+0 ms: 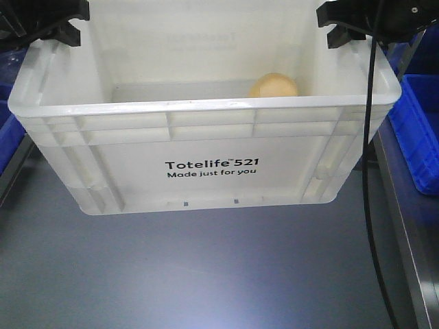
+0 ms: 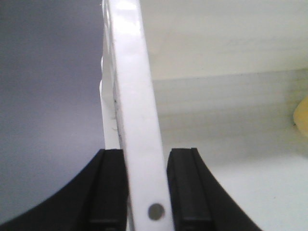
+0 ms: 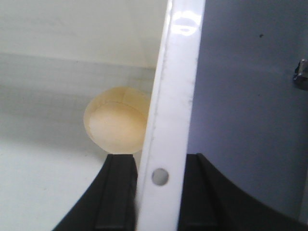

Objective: Place moving items into box and shelve
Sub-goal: 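Hold the white tote by its rims while driving past blue bins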

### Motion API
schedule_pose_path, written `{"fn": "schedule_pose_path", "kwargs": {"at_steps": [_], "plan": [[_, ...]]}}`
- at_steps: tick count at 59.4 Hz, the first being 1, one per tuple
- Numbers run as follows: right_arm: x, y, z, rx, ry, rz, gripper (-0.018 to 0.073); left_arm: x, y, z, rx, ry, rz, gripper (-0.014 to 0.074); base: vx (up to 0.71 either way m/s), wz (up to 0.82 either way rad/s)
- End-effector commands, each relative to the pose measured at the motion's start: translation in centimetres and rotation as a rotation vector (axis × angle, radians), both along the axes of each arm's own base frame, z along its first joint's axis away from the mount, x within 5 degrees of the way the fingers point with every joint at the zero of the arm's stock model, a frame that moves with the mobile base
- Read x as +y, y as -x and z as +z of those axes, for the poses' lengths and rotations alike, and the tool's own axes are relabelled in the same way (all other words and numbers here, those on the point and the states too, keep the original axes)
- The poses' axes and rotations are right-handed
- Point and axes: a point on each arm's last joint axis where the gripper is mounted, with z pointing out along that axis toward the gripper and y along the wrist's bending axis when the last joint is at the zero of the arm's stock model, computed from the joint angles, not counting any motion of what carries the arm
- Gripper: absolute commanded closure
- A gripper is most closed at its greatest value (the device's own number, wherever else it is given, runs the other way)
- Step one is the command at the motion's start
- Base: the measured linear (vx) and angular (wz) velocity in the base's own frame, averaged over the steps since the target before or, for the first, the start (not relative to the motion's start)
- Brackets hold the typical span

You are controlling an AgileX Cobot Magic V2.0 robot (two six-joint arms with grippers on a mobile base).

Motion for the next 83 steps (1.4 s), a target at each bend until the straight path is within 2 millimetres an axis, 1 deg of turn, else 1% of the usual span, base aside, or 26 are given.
{"fn": "schedule_pose_path", "kwargs": {"at_steps": [1, 29, 83], "plan": [[0.47, 1.10, 4.05, -0.203, -0.087, 0.034, 0.0572, -0.62, 1.16, 4.34, -0.223, 0.117, -0.018, 0.0610, 0.47, -0.27], [0.47, 1.10, 4.05, -0.203, -0.085, 0.036, 0.0572, -0.62, 1.16, 4.34, -0.223, 0.117, -0.018, 0.0610, 0.48, -0.21], [0.47, 1.10, 4.05, -0.203, -0.085, 0.036, 0.0572, -0.63, 1.16, 4.34, -0.223, 0.118, -0.018, 0.0610, 0.53, -0.06]]}}
